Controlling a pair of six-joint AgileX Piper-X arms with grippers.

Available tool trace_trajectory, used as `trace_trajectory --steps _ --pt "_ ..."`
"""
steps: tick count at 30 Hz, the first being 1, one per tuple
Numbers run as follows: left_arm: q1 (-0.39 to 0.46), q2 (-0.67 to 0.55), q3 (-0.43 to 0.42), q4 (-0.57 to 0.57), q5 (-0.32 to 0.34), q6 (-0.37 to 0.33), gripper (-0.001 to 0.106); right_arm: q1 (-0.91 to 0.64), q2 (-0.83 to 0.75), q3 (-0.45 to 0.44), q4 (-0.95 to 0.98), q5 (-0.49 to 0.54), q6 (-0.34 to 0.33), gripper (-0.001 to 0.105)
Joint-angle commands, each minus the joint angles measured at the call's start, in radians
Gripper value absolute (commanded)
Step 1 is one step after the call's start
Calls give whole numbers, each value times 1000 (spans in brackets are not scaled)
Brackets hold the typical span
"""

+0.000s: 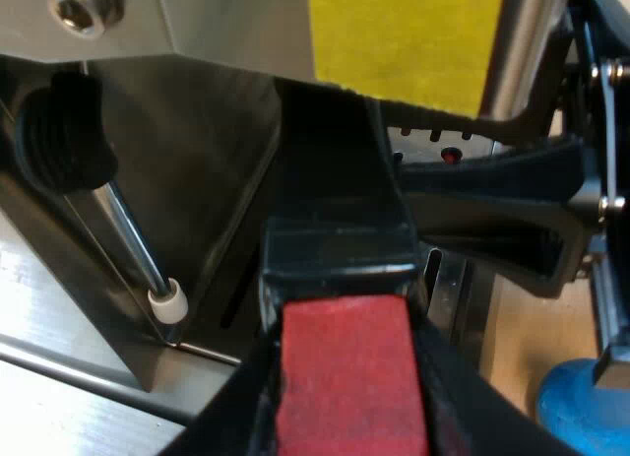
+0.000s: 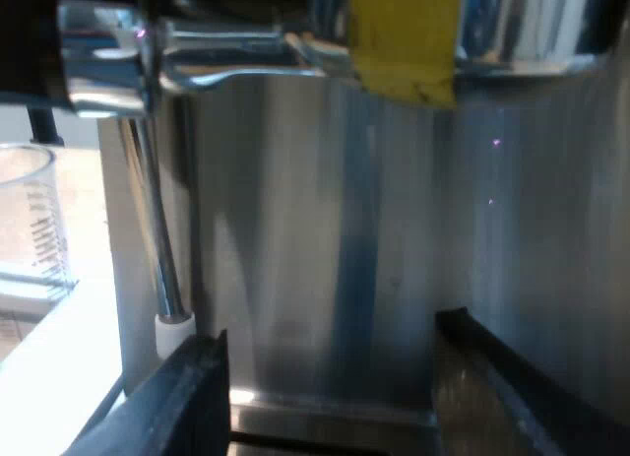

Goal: Put the handle in the coffee machine

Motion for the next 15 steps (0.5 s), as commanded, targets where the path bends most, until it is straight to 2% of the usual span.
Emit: trace_trajectory --steps 1,11,15 --pt "2 -25 -21 13 171 34 1 -13 21 -7 -122 3 -53 49" --pt "2 -25 -21 20 171 34 1 -60 24 -7 -141 -10 -57 49" --pt "2 -25 -21 20 171 34 1 -60 24 -7 -143 -8 -96 49"
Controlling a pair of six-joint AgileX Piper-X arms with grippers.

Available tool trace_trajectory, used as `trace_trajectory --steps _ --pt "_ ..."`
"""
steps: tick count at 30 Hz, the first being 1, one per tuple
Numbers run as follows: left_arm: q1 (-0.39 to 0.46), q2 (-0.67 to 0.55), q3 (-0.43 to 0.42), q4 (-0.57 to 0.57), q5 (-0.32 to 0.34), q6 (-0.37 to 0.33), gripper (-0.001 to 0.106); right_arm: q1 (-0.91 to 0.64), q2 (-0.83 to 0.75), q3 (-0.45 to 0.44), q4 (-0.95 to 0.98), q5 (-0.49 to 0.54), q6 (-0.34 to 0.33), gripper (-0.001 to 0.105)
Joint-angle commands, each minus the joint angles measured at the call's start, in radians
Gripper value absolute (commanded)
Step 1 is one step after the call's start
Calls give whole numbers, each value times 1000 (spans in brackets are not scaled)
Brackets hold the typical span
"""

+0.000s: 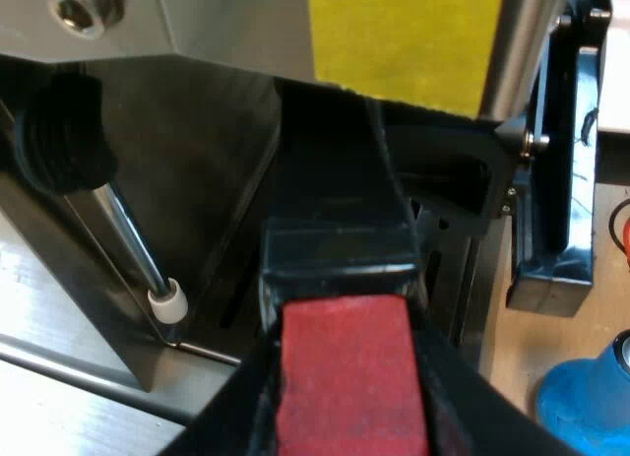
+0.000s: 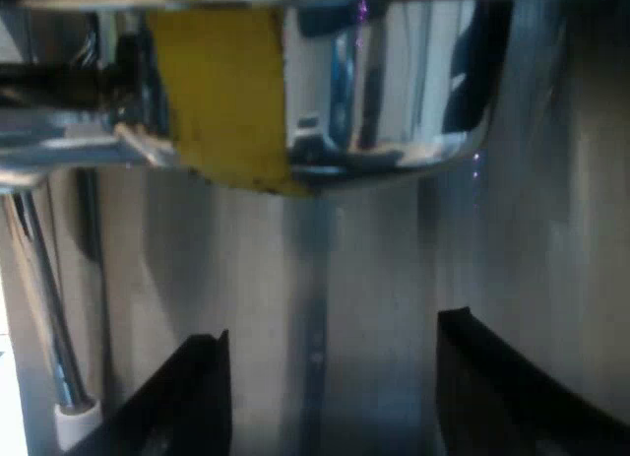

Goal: Put the handle in the coffee machine

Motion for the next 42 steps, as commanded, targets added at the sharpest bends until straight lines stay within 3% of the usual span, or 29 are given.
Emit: trace_trajectory --steps 1,8,19,25,35,42 --pt "2 -25 -21 20 171 34 1 -4 -5 -7 -30 -5 -34 49" --pt "2 -25 -21 27 171 34 1 -4 -5 -9 -164 -5 -120 47" --pt "2 -25 -21 27 171 34 1 -14 -5 -11 -194 -13 -121 47" --pt "2 -25 -21 27 171 34 1 -21 -5 -11 -194 -98 -121 47" --pt "2 -25 -21 27 171 34 1 -21 -5 -14 -257 -39 -121 47" --pt "2 -25 -21 27 171 34 1 -21 -5 -16 -276 -54 -165 47"
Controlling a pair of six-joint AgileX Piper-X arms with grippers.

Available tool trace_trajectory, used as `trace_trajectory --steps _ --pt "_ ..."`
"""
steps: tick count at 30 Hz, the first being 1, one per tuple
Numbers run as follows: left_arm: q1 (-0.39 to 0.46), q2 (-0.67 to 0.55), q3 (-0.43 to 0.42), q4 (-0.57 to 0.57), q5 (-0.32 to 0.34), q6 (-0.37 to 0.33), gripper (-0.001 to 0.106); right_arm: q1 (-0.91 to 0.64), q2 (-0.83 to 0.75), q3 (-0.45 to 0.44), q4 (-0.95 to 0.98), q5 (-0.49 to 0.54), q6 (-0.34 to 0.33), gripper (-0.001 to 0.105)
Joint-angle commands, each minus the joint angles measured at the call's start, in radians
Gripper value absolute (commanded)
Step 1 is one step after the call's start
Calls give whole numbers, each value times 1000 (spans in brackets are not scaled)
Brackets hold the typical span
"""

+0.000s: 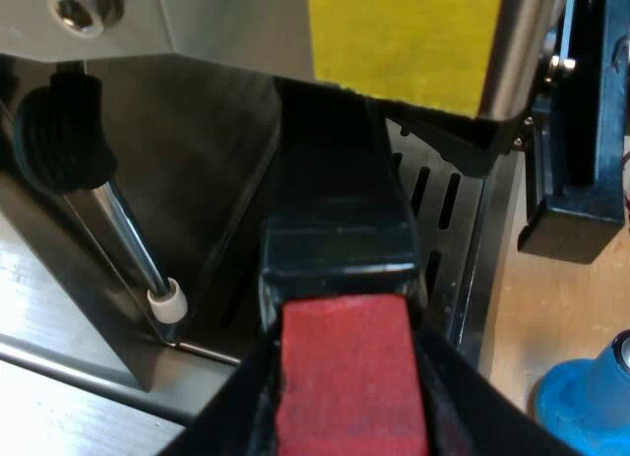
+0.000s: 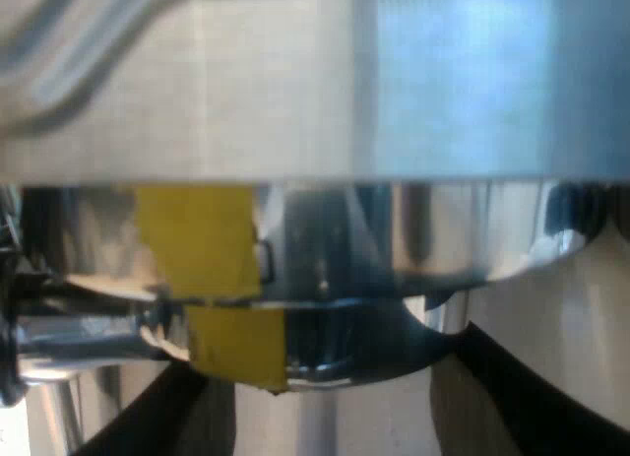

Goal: Put the handle in the coffee machine

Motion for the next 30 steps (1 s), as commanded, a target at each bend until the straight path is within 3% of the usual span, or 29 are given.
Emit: trace_trajectory --steps 1,12,14,19,22,30 --pt "0 -25 -21 26 171 34 1 -4 -9 -15 -67 -9 -22 47" --pt "0 -25 -21 26 133 36 2 -4 -9 -24 -89 -13 -22 47" --pt "0 -25 -21 26 133 36 5 -4 -9 -24 -89 -13 -22 47" --pt "0 -25 -21 26 130 36 30 -4 -9 -24 -89 -13 -22 47" --pt "0 -25 -21 26 111 36 39 -4 -9 -24 -89 -13 -22 47" --pt "0 -25 -21 26 72 36 44 -4 -9 -40 -89 -11 -22 47"
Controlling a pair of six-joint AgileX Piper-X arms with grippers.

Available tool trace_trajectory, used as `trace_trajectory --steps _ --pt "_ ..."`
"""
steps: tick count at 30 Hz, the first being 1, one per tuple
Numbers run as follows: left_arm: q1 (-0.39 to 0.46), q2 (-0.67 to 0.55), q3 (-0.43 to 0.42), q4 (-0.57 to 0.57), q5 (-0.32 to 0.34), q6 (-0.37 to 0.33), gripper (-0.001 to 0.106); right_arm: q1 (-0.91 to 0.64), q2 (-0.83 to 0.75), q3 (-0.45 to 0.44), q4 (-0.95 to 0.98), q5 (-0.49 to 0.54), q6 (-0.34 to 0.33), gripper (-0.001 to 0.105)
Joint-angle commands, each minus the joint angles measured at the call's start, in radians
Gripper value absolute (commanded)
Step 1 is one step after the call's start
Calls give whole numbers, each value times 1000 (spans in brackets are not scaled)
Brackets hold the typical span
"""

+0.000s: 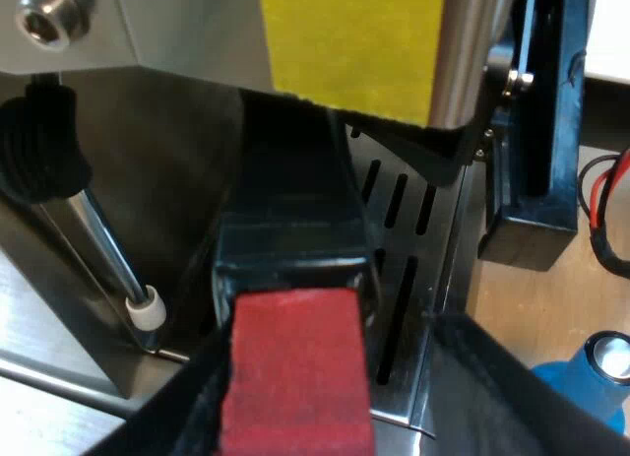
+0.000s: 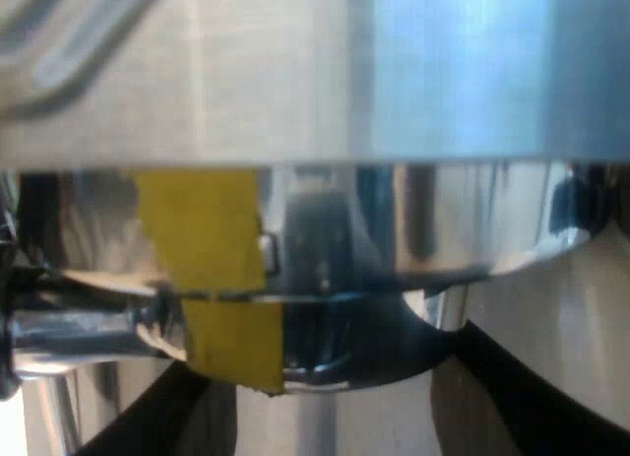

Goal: Put the handle in the coffee machine

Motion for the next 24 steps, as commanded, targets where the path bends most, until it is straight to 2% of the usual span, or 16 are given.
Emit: trace_trajectory --steps 1,10,12,13,16,24 --pt "-2 -23 -21 -6 58 13 44 -4 -21 -31 -68 -19 -12 47" --pt "-2 -23 -21 28 43 13 45 -4 -21 -30 -68 -19 -12 47" --pt "-2 -23 -21 28 41 13 51 -4 -21 -30 -68 -19 -12 47" --pt "-2 -23 -21 25 41 13 59 -4 -21 -30 -68 -19 -12 47" --pt "-2 -23 -21 15 41 13 73 -4 -21 -30 -68 -19 -12 47" --pt "-2 -23 -21 -13 35 13 73 -4 -21 -30 -68 -19 -12 47"
